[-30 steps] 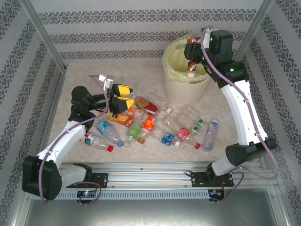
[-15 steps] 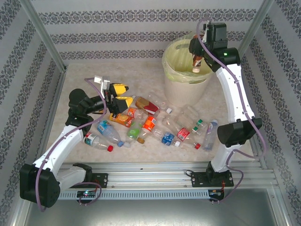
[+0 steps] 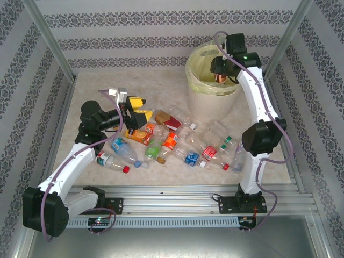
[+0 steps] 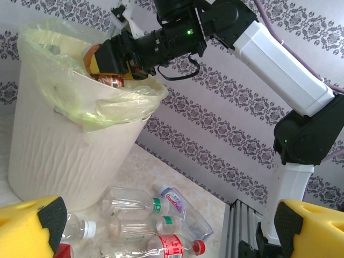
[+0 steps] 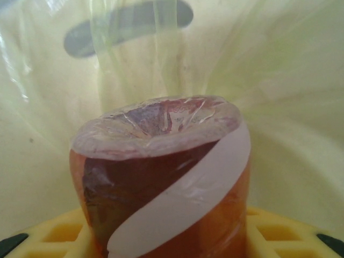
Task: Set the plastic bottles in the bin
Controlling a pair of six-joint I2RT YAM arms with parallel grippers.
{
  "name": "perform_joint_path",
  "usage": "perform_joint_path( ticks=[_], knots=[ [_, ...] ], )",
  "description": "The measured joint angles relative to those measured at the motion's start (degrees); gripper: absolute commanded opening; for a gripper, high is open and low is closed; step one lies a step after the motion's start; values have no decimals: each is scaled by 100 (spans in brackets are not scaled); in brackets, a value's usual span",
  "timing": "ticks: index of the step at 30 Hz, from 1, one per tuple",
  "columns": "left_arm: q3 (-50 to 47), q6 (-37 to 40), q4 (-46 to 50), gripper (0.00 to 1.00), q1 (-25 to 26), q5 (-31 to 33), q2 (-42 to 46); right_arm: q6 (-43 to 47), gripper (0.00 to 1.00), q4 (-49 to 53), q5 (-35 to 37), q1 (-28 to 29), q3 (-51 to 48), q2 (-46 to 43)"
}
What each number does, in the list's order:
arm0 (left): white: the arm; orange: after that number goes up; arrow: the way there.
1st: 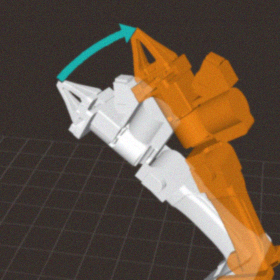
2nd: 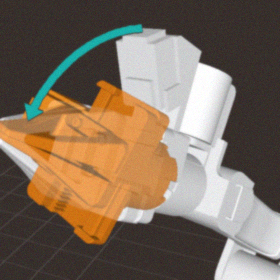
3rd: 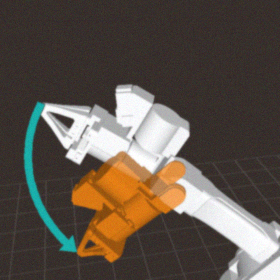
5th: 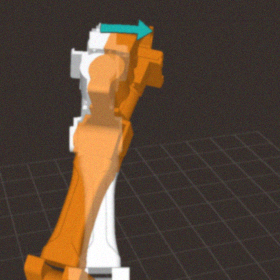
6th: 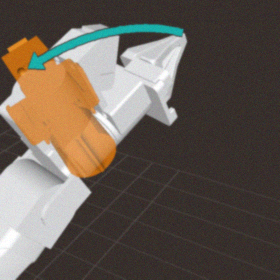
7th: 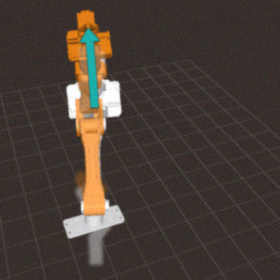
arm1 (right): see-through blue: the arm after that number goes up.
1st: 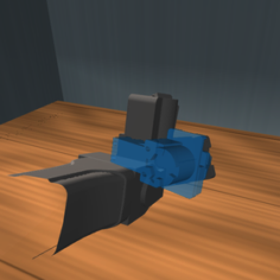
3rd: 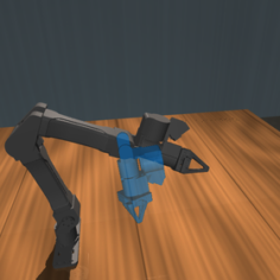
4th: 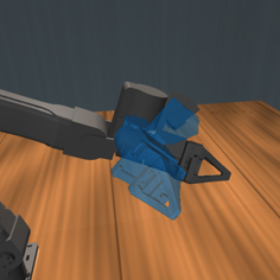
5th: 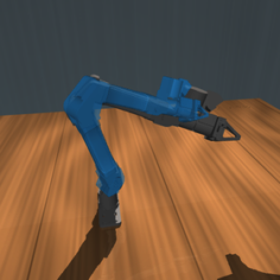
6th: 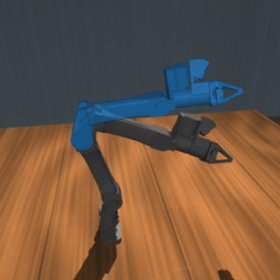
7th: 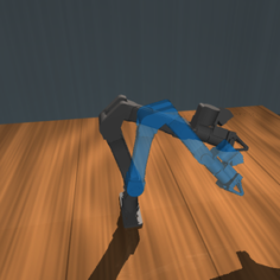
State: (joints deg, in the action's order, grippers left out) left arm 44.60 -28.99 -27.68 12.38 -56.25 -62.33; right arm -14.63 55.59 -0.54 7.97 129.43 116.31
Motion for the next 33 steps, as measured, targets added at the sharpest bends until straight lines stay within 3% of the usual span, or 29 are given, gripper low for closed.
perform_joint_path(
  ticks=[7,19,27,33],
  knots=[
    [0,227,431,100,7,195,-2,0,54,389,-92,0,28,378],
    [17,597,1051,100,184,444,-7,-37,78,673,-149,0,319,514],
    [76,708,1250,100,192,568,-7,-42,85,688,-153,-24,573,461],
    [155,800,1497,100,192,531,-11,9,85,625,-151,-37,448,22]
  ],
)
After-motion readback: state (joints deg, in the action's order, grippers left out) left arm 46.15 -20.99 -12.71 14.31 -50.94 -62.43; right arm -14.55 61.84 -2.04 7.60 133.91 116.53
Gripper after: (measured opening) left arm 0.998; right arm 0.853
